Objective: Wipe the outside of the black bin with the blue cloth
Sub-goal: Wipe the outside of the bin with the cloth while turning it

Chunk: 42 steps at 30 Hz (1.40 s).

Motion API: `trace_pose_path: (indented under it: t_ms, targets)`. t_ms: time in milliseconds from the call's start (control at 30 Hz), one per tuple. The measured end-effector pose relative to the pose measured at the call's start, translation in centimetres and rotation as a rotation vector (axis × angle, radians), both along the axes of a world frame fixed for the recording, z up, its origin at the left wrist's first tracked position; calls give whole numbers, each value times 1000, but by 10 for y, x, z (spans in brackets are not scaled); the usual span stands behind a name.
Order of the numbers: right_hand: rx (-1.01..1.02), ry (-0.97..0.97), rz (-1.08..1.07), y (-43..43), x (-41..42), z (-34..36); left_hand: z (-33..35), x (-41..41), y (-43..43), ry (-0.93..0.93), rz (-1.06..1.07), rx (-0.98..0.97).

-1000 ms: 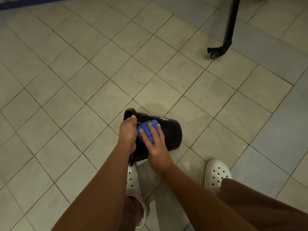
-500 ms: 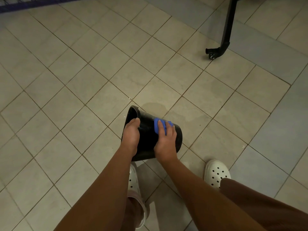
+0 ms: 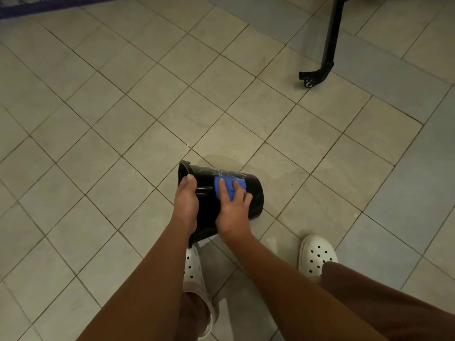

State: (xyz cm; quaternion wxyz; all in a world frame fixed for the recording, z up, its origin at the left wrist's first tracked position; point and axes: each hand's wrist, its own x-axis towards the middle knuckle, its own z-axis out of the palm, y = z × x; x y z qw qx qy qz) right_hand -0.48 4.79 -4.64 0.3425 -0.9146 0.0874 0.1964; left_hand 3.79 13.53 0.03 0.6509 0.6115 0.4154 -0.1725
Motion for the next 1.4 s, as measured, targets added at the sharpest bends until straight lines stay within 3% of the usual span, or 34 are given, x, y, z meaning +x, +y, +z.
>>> trace_pose_path:
  t_ms: [167,433,633,700,1000,1233,1400]
  targets:
    - [-7,-180,148,18,-13,2,1,5,3,47,-29,32]
    - [-63,-27,27,-7,-3,-9,3,4,1,50,-61,66]
    - [-89,-257,136,21,-20,-12,0,6,4,27,-89,94]
    - [-67,-217,212,12,-3,-9,-1,7,6,41,-61,78]
    - [-48,39,-181,-17,-8,-25,-2,9,4,190,-82,141]
    - [-121,-318,32,1,-14,-28,0,12,11,236,-71,120]
    - [9,-79,-158,-35,-5,-52,-2,12,6,179,-22,184]
